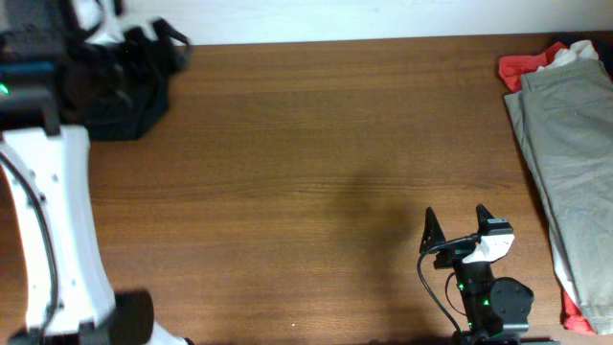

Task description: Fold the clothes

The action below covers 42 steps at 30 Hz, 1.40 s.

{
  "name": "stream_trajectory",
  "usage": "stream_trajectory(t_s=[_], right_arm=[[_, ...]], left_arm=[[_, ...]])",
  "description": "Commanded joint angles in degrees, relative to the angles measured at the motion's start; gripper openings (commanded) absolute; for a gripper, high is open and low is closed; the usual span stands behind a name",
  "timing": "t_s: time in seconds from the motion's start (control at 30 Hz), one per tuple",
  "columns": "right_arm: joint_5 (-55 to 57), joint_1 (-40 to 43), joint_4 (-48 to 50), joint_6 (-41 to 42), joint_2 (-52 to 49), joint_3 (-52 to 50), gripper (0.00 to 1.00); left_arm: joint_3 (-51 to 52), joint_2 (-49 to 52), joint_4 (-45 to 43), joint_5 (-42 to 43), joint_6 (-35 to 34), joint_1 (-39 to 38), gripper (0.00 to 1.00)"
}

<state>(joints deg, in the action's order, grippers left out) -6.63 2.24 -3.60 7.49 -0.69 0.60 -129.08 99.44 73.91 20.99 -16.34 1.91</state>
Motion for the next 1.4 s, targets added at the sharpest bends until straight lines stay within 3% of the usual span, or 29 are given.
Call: stream_trajectory(t_s=[0.0,0.07,0.17,0.3,0.47,0.57,0.77,0.9,0.97,1.37], right_arm=[[0.9,-0.35,-0.48,-0.17,0.5,-0.28,0.99],[0.9,-0.35,-0.48,-0.17,0.5,-0.28,0.99],[0.9,-0.35,-0.48,-0.17,0.5,-0.28,0.99],[0.9,-0.35,-0.48,-0.17,0.5,-0.28,0.99],[0.9,-0.35,-0.48,-0.17,0.5,-0.28,0.99],[0.9,-0.35,-0.48,-0.17,0.5,-0.28,0.99],[0.9,-0.35,-0.48,-0.17,0.5,-0.28,0.99],[0.9,-0.35,-0.48,-0.17,0.48,-0.28,0.99],[0.9,-0.35,-0.48,-0.17,0.48,-0.28,0.99],[0.9,-0.35,-0.48,-0.17,0.5,-0.28,0.99]], left_arm=[[14.73,-6.36,-0.61,-7.43,1.27,-8.83,0.99],[26.71,-12.2,-7.15,-16.55,1.25,-12.92,0.99],[50.53,-24.11,-27.78,-24.24,1.27,-15.98,0.99],[81.48,-41.7,-50.77,-24.26,1.25,-14.21,0.99],[110.01,-61.18,-76.08,-22.14,1.2,-8.7,0.99],[122.36,-72.94,-85.77,-17.84,1.22,-3.52,0.99],[128.56,-86.25,-83.45,-17.29,0.98,4.28,0.99],[128.56,-95.17,-69.57,-18.4,1.03,6.19,0.99],[128.56,-98.31,-69.31,-18.67,1.75,6.03,0.99],[128.56,-99.14,-69.31,-18.84,2.97,3.39,0.99]])
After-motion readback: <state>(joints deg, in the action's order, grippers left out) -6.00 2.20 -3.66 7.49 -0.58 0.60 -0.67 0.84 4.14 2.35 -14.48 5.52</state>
